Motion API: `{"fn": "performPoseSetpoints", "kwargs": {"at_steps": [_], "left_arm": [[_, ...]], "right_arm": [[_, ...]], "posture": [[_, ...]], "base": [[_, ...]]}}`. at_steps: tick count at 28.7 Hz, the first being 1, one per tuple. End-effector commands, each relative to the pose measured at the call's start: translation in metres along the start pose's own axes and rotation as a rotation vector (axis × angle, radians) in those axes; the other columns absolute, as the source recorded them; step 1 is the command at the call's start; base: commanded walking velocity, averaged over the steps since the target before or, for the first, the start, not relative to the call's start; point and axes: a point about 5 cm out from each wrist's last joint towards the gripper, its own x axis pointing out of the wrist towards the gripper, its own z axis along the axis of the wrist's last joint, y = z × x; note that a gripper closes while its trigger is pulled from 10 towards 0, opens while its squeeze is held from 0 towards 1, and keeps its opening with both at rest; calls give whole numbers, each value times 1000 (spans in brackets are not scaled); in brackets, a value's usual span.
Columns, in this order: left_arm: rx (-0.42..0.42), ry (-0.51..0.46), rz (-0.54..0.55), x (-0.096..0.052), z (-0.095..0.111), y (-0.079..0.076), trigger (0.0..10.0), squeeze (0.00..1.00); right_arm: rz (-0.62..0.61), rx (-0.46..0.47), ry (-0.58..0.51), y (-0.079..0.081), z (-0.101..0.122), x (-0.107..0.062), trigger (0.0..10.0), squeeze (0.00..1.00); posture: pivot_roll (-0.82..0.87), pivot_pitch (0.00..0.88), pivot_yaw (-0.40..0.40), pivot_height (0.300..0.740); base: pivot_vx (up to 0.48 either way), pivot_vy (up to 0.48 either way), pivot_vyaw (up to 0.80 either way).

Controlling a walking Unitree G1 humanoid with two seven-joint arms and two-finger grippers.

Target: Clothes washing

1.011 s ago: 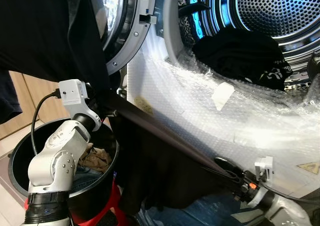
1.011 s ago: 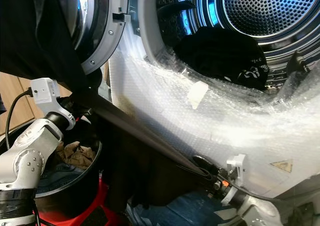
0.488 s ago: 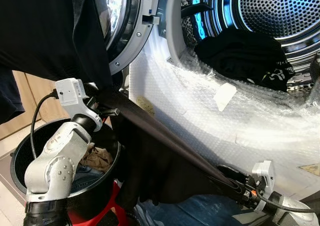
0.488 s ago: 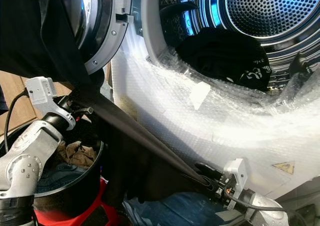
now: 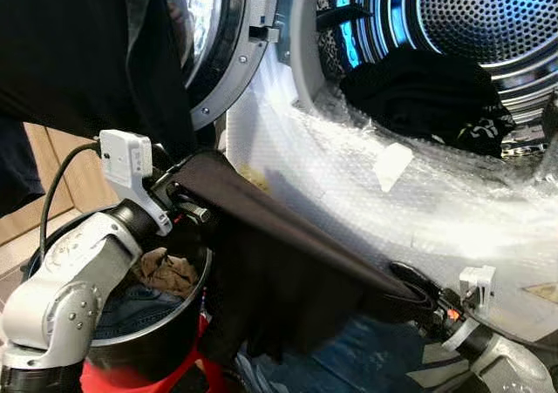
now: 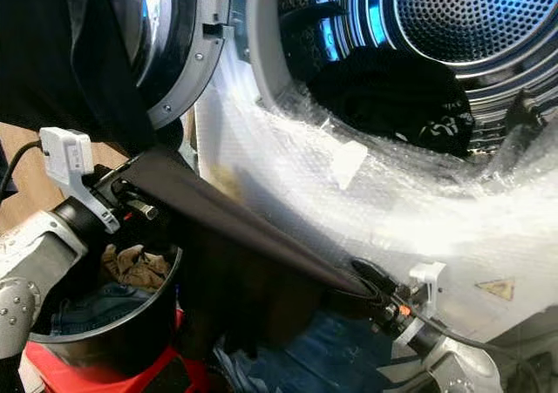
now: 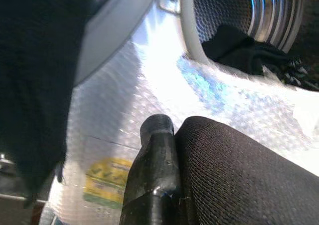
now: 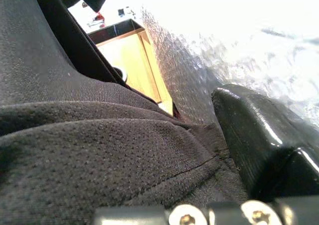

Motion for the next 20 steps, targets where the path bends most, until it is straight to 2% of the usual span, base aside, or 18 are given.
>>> {"fn": "performPoseSetpoints", "kwargs": {"at_steps": [1,6,8,9,10,11,12,13,17,18,19,20], "left_arm": [[45,-42,-18,-4,13,-3,0,0],[42,-41,-36,-6,15,-6,0,0],[36,-39,-47,-6,16,-7,0,0],[36,-39,-47,-6,16,-7,0,0],[39,-32,-58,-6,15,-7,0,0],[39,-30,-62,-6,15,-8,0,0],[38,-28,-66,-5,15,-8,0,0],[37,-27,-69,-5,14,-9,0,0],[30,-24,-90,-5,13,-12,0,0],[29,-23,-91,-5,13,-12,0,0],[28,-22,-92,-5,13,-12,0,0],[27,-21,-93,-5,13,-12,0,0]], "right_arm": [[-18,-58,-58,-5,23,-8,10000,1000],[-11,-87,-2,-5,23,-10,10000,1000],[8,-133,96,-3,15,-13,10000,973],[8,-133,96,-3,15,-13,10000,973],[22,-148,165,-2,9,-16,10000,0],[33,-161,210,-1,4,-18,6275,0],[40,-161,236,-1,2,-21,3804,0],[45,-156,246,-2,0,-23,0,0],[38,-154,232,-3,4,-28,0,0],[35,-156,234,-3,4,-28,4706,0],[29,-161,241,-4,4,-29,10000,0],[24,-164,247,-4,3,-29,10000,0]], "posture": [[187,19,-126,740],[191,15,-120,740],[192,16,-117,740],[192,16,-117,740],[189,13,-115,740],[187,9,-115,740],[186,10,-114,740],[186,9,-114,740],[185,6,-110,740],[185,5,-109,740],[185,5,-109,740],[185,6,-109,740]], "base": [[0,0,0],[0,0,0],[0,0,0],[0,0,0],[0,0,0],[0,0,0],[0,0,0],[0,0,0],[0,0,0],[0,0,0],[0,0,0],[0,0,0]]}}
